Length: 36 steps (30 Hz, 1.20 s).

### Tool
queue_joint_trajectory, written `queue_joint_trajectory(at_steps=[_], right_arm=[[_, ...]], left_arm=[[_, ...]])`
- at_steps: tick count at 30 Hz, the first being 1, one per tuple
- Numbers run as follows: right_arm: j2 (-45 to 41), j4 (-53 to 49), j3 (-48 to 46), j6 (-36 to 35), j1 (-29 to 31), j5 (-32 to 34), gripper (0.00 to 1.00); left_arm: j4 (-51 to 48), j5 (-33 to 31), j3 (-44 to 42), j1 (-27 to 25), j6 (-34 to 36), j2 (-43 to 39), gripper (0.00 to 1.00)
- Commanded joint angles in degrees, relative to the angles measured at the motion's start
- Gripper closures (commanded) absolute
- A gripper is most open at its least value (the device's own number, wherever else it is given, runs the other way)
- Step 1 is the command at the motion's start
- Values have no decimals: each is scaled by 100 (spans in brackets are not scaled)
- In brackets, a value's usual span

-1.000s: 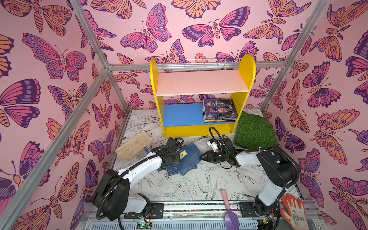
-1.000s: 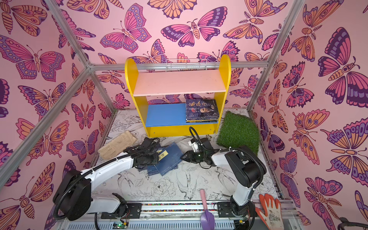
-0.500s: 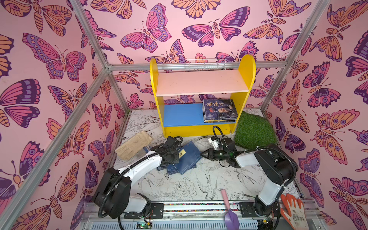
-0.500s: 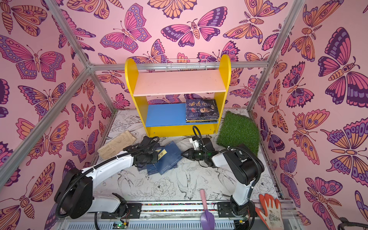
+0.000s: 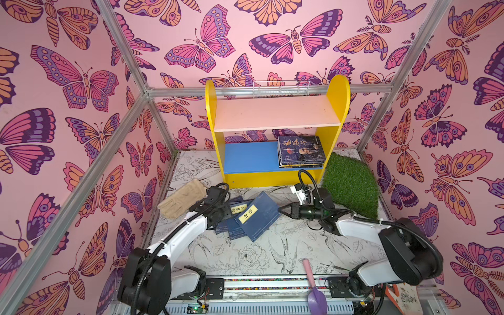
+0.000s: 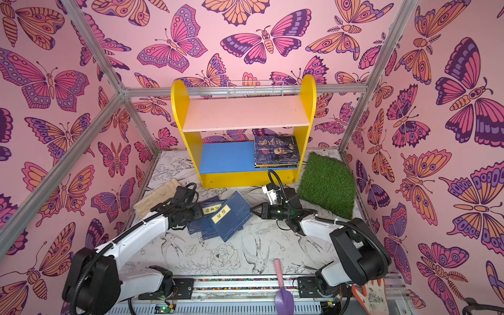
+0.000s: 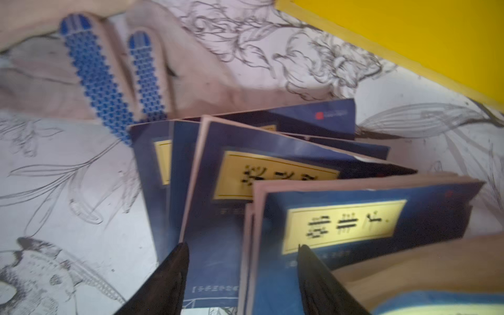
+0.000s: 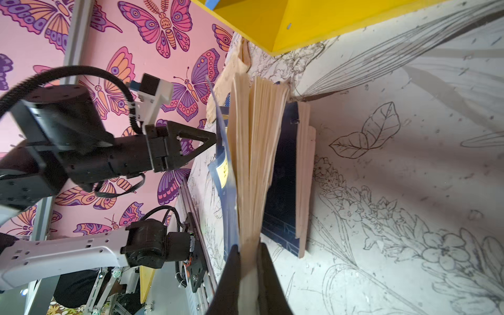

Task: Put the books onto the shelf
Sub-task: 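Carry the book upright onto the blue shelf board with the right gripper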

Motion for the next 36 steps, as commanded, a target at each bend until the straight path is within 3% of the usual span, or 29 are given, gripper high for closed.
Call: queue_joint_trajectory(at_steps=[1,6,12,23,28,36], right_arm=[[-443,-472,121,-170,-11,94,100],[-767,-192,584,271,-1,142,100],[-487,712,1448,962,9,401,100],[1329,996,3171,1105,218,2705,100],[2193,901,3959,1096,446,3361,100],[2785,-273,4749,1071,754,4073,100]], left_arm=[[-193,-264,-265,193,-491,-276,33],[-237,-426,-512,247,-906,-745,31],[-282,-492,-845,273,-1190,-1200,31],[-454,-329,-1240,293,-1440,-1661,30],[-627,-374,-1146,295,-1271,-1772,29],[-710,-330,-1126,293,-1241,-1811,28]])
